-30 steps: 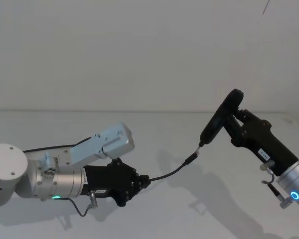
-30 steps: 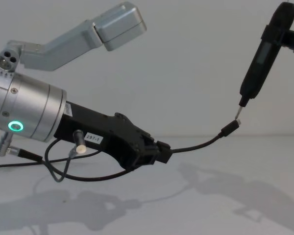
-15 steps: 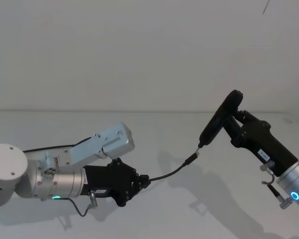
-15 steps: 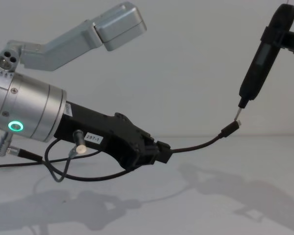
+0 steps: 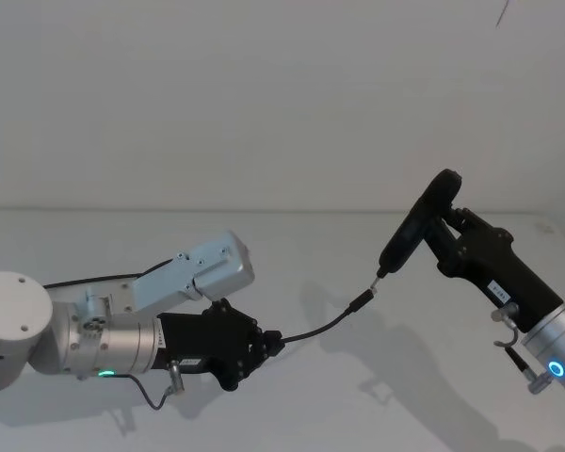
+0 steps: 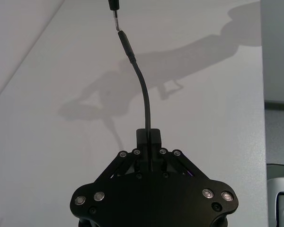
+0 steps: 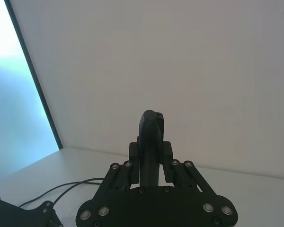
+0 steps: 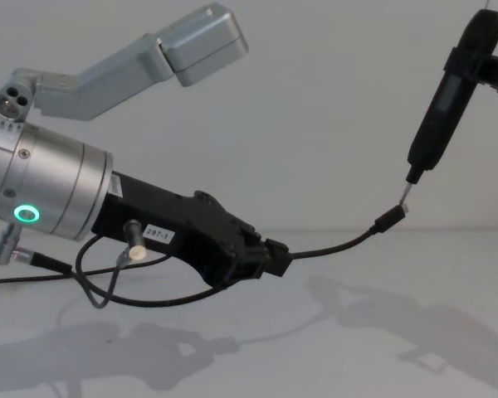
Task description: Pick up the data cable with the one hand.
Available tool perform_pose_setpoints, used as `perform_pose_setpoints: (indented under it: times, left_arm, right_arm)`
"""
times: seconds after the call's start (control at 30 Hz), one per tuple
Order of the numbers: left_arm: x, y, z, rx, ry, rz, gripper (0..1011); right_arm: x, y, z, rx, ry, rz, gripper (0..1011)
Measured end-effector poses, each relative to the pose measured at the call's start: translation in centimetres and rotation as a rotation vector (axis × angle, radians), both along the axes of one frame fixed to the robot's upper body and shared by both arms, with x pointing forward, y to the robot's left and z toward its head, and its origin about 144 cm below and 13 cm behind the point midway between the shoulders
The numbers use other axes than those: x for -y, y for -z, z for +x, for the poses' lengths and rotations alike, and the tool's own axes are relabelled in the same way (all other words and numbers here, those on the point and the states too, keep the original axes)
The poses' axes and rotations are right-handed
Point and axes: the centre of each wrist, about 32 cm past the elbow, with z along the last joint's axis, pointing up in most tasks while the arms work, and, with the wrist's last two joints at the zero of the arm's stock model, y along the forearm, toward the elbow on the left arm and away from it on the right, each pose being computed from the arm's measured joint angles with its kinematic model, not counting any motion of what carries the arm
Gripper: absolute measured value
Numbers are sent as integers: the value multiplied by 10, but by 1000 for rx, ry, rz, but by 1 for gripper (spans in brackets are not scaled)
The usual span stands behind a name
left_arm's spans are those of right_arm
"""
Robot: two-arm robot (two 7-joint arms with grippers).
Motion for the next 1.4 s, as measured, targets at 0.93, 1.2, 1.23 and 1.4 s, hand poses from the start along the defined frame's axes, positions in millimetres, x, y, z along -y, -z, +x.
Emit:
perform_pose_setpoints:
  times: [0.93, 1.2, 1.23, 1.4]
  left_arm:
    - [0, 0, 0, 0, 0, 0, 43]
    - [0, 0, 0, 0, 0, 0, 43]
    - [0, 0, 0, 0, 0, 0, 43]
    - [0, 0, 0, 0, 0, 0, 43]
  right_arm:
    - [1, 2, 2, -15, 20, 4, 279]
    - [1, 2, 2, -16, 22, 4, 279]
    - [1, 2, 2, -16, 22, 4, 279]
    - [1, 2, 2, -16, 23, 4, 279]
